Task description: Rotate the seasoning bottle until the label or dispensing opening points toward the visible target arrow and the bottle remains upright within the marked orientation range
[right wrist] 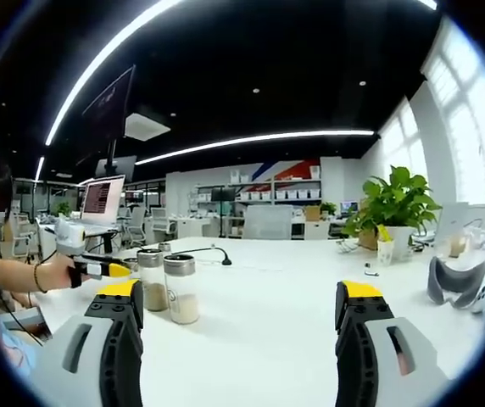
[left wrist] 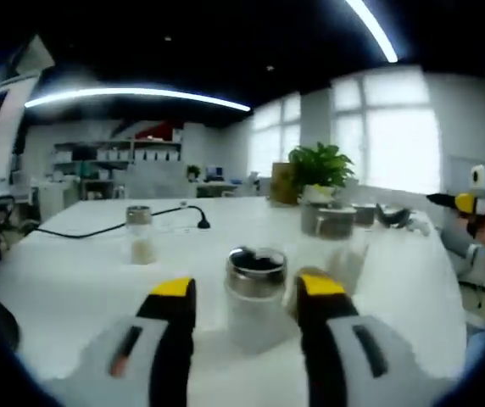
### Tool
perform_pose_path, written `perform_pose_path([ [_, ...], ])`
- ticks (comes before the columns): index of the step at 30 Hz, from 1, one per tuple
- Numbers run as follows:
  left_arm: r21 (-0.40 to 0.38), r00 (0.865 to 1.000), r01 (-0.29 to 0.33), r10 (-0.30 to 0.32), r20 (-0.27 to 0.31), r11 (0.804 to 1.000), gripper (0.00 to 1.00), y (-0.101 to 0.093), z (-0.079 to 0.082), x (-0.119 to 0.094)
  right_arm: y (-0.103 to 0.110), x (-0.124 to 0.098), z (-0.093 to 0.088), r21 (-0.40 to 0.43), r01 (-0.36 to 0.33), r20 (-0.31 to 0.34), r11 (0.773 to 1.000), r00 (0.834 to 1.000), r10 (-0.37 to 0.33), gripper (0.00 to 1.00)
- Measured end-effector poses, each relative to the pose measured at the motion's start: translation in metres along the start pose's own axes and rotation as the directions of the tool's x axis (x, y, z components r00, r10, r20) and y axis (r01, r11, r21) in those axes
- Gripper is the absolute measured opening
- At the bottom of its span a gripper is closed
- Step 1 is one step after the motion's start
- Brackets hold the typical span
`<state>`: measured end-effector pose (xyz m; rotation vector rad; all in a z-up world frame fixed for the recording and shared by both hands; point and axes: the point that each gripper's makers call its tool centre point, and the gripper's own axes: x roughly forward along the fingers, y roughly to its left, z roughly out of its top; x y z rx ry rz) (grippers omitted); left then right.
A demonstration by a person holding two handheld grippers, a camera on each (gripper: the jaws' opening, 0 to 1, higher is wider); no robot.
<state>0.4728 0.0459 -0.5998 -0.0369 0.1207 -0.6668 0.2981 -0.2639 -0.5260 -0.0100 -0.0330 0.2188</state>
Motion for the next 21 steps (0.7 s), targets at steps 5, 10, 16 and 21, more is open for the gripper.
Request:
perform_pose_path([
  [5, -0.009, 1.0, -0.001, 0.001, -0.017, 1.0, 0.51, -0.005, -0.003, 0.007, -0.003, 0.001, -0.004, 0.02, 0.008, -0.014, 1.0, 1.0, -0.007, 0.97],
  [10, 0.05, 0.998, -0.064, 0.065, -0.016, 0.997, 0.65, 0.0, 0.001, 0.01, 0.002, 0.003, -0.007, 0.045, -0.018, -0.025, 0.999, 1.0, 0.019, 0.96],
  [16, 0.089, 0.996, -0.075, 0.078, -0.034, 0.993, 0.48, -0.002, 0.0, 0.013, 0.004, 0.001, -0.006, 0.033, -0.022, -0.029, 0.999, 0.999, 0.023, 0.96],
  [21, 0.063, 0.998, -0.04, 0.042, -0.035, 0.997, 0.35, -0.008, -0.002, 0.018, 0.0, -0.001, -0.007, 0.043, -0.013, -0.035, 0.999, 0.999, 0.015, 0.96],
])
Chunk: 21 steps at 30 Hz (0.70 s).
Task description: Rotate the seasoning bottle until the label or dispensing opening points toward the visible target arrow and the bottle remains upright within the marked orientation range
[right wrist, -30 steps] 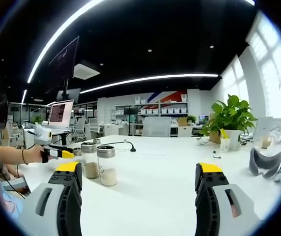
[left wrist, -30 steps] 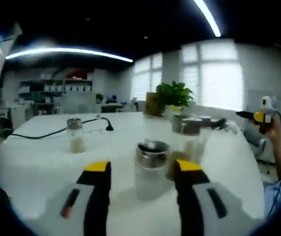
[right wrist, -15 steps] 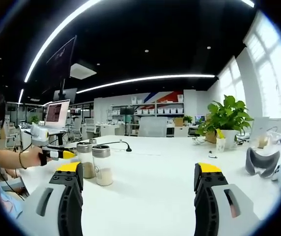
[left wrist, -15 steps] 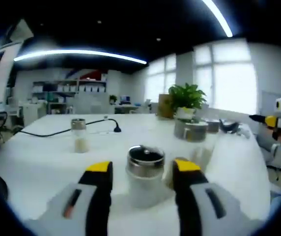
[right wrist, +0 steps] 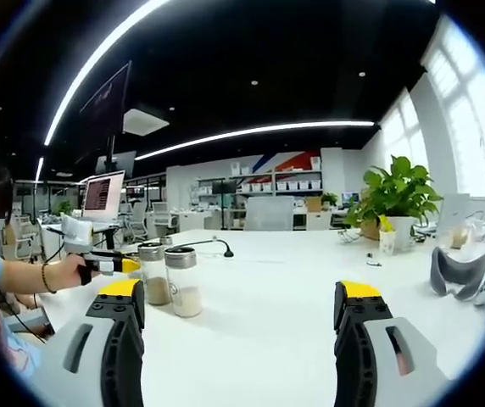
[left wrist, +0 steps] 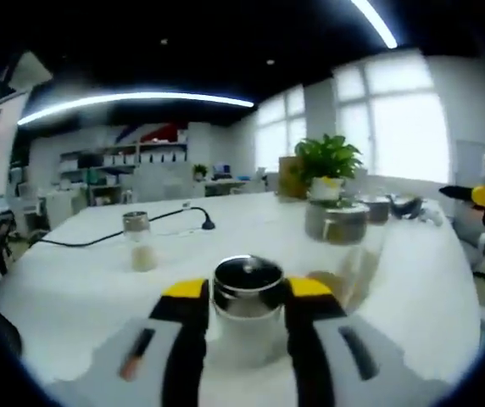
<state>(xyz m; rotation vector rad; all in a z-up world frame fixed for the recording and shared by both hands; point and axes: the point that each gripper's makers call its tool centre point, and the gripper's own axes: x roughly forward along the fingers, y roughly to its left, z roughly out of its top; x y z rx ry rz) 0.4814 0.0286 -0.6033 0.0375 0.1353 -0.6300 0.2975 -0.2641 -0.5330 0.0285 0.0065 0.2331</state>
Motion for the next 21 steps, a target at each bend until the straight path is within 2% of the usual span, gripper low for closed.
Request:
perform_pose_path([
  [4, 0.027, 1.0, -0.002, 0.003, -0.013, 1.0, 0.35, -0.0013, -0.0016, -0.0017, -0.003, -0.0013, -0.0004, 0.009, 0.011, -0.003, 1.0, 1.0, -0.011, 0.95],
  [10, 0.051, 1.0, 0.025, -0.025, -0.012, 0.998, 0.35, -0.0026, -0.0022, -0.0016, -0.0004, -0.002, -0.0017, 0.015, 0.006, -0.015, 1.0, 1.0, -0.006, 0.94],
  [13, 0.078, 0.998, 0.059, -0.057, -0.023, 0.995, 0.35, -0.0041, -0.0029, -0.0013, 0.0022, -0.0024, -0.0024, -0.024, 0.001, -0.03, 1.0, 1.0, -0.002, 0.94],
  [16, 0.096, 0.995, 0.092, -0.088, -0.037, 0.991, 0.35, -0.0047, -0.0037, -0.0015, 0.004, -0.0033, 0.0034, -0.026, -0.004, 0.001, 1.0, 1.0, 0.004, 0.94],
  [21, 0.097, 0.977, 0.203, -0.196, -0.082, 0.974, 0.35, -0.0047, -0.004, -0.0001, 0.0058, -0.0037, 0.0048, -0.041, -0.012, 0.001, 0.999, 1.0, 0.012, 0.94],
])
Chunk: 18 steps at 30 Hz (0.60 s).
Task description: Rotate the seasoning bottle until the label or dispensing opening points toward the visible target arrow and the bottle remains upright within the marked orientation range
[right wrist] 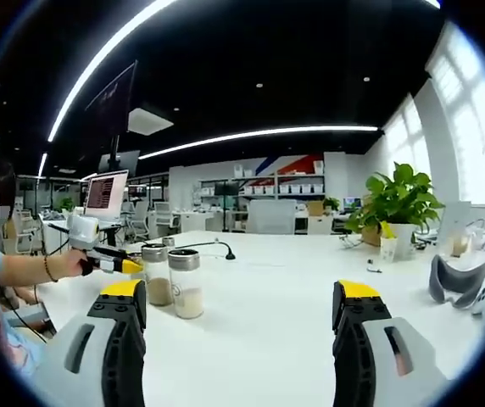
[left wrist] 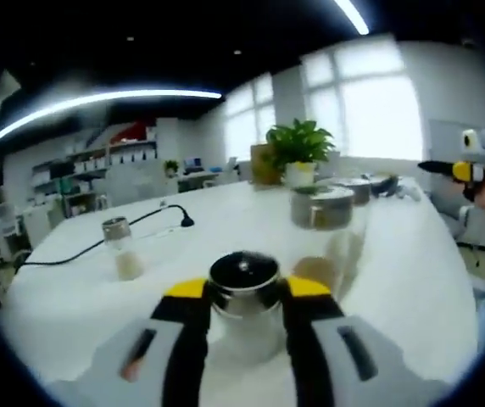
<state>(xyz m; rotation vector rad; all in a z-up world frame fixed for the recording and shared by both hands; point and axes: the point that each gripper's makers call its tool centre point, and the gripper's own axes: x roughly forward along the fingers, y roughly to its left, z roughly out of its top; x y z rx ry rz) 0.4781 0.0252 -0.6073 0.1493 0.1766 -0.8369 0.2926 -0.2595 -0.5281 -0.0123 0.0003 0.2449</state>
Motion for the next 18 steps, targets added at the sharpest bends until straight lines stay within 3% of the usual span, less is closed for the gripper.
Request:
perform_pose_path([
  [4, 0.023, 0.999, 0.045, -0.045, -0.006, 0.999, 0.35, 0.0019, -0.0004, 0.0001, -0.0006, 0.0008, -0.0021, 0.005, 0.002, -0.009, 1.0, 1.0, -0.002, 0.94],
  [7, 0.024, 0.993, 0.118, -0.118, -0.014, 0.993, 0.35, 0.0022, -0.0003, 0.0006, -0.0008, 0.0014, -0.0045, 0.008, 0.007, -0.02, 1.0, 1.0, -0.007, 0.94],
  [9, 0.058, 0.982, 0.19, -0.19, -0.01, 0.98, 0.35, 0.0, 0.0005, 0.0014, 0.0001, 0.0016, -0.0061, 0.006, 0.002, -0.029, 1.0, 1.0, -0.002, 0.94],
  [13, 0.095, 0.947, 0.322, -0.322, -0.014, 0.942, 0.35, -0.0007, 0.0004, -0.0004, -0.0005, 0.0024, -0.0078, 0.005, 0.005, -0.04, 1.0, 0.999, -0.005, 0.94],
  [17, 0.101, 0.886, 0.463, -0.458, -0.074, 0.88, 0.35, -0.005, -0.0017, -0.0026, -0.0084, 0.0022, -0.009, -0.034, 0.052, -0.05, 0.998, 0.997, -0.054, 0.94],
  [18, 0.111, 0.879, 0.477, -0.47, -0.084, 0.872, 0.35, -0.0053, -0.0016, -0.0021, -0.0086, 0.0021, -0.0087, -0.04, 0.053, -0.049, 0.998, 0.997, -0.055, 0.94],
])
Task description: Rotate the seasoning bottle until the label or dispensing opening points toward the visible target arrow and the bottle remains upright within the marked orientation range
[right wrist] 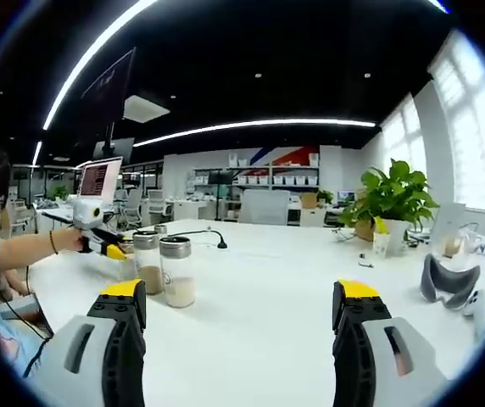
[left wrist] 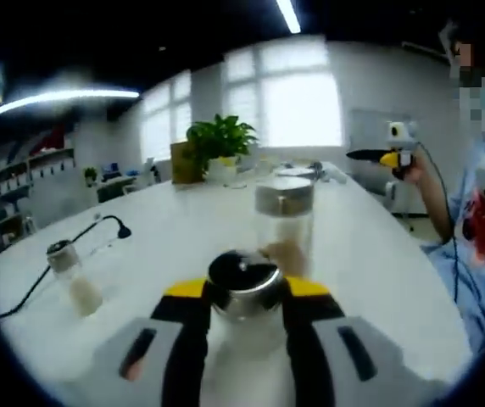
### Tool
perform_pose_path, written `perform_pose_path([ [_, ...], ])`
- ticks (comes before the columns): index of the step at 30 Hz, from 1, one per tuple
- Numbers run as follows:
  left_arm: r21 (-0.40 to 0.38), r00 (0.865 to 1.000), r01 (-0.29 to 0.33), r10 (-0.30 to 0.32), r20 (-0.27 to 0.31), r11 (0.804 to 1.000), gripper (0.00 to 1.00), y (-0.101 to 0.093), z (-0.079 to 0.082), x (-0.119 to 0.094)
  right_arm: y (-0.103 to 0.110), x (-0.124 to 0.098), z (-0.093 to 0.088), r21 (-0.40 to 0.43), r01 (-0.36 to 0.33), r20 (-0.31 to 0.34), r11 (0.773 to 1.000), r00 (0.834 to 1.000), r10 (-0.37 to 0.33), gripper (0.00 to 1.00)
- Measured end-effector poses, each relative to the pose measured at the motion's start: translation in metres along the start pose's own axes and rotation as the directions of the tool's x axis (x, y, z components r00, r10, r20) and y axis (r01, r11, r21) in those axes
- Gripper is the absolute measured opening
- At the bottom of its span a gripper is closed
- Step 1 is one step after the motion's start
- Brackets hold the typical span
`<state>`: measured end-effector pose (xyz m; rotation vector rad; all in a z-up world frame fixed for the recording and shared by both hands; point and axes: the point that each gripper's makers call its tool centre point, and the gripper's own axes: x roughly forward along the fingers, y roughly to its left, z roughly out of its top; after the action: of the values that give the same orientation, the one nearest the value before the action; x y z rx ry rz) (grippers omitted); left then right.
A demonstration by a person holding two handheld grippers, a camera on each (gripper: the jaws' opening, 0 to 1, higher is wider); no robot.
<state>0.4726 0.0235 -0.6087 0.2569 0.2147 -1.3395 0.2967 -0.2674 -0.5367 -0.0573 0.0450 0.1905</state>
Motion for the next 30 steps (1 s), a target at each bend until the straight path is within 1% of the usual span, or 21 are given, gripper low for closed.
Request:
perform_pose_path([
  [2, 0.018, 0.998, 0.058, -0.057, -0.019, 0.998, 0.35, -0.002, 0.0, 0.001, 0.002, 0.0, 0.002, -0.009, -0.013, 0.004, 1.0, 1.0, 0.013, 0.95],
  [4, 0.035, 0.994, 0.103, -0.103, -0.024, 0.994, 0.35, -0.003, 0.0, 0.003, 0.005, 0.0, 0.004, -0.016, -0.028, 0.015, 0.999, 0.999, 0.028, 0.95],
  [6, 0.054, 0.988, 0.15, -0.149, -0.027, 0.987, 0.35, -0.006, 0.0, 0.004, 0.008, 0.0, 0.006, -0.022, -0.041, 0.025, 0.999, 0.999, 0.041, 0.95],
  [8, 0.065, 0.982, 0.189, -0.188, -0.027, 0.98, 0.35, -0.008, 0.0, 0.005, 0.01, 0.001, 0.005, -0.027, -0.052, 0.015, 0.998, 0.999, 0.052, 0.95],
  [14, 0.039, 0.962, 0.272, -0.272, -0.008, 0.962, 0.35, -0.009, -0.001, 0.007, 0.007, 0.002, 0.003, -0.012, -0.044, 0.011, 0.999, 0.999, 0.044, 0.95],
  [16, 0.047, 0.96, 0.279, -0.28, 0.013, 0.959, 0.35, -0.008, 0.0, 0.007, 0.006, 0.002, 0.002, -0.012, -0.042, 0.006, 0.999, 0.999, 0.042, 0.95],
  [18, 0.039, 0.956, 0.292, -0.293, 0.034, 0.956, 0.35, -0.006, 0.0, 0.006, 0.007, 0.002, 0.001, -0.014, -0.043, 0.003, 0.999, 0.999, 0.043, 0.95],
  [21, 0.029, 0.955, 0.292, -0.294, 0.049, 0.956, 0.35, -0.007, 0.001, 0.007, 0.007, 0.003, -0.004, -0.004, -0.048, -0.011, 0.999, 0.999, 0.048, 0.95],
  [25, 0.035, 0.955, 0.291, -0.293, 0.052, 0.956, 0.35, -0.008, 0.001, 0.007, 0.008, 0.006, -0.006, 0.021, -0.068, -0.007, 0.997, 0.998, 0.068, 0.94],
  [28, 0.033, 0.958, 0.283, -0.284, 0.048, 0.959, 0.35, -0.009, 0.001, 0.008, 0.009, 0.006, -0.011, 0.039, -0.07, -0.022, 0.997, 0.997, 0.071, 0.94],
  [29, 0.016, 0.958, 0.283, -0.284, 0.048, 0.959, 0.36, -0.01, 0.002, 0.008, 0.008, 0.006, -0.012, 0.043, -0.068, -0.024, 0.997, 0.997, 0.069, 0.94],
  [30, -0.028, 0.955, 0.29, -0.288, 0.066, 0.957, 0.41, -0.01, 0.005, 0.008, 0.008, 0.006, -0.012, 0.046, -0.066, -0.024, 0.997, 0.997, 0.068, 0.94],
])
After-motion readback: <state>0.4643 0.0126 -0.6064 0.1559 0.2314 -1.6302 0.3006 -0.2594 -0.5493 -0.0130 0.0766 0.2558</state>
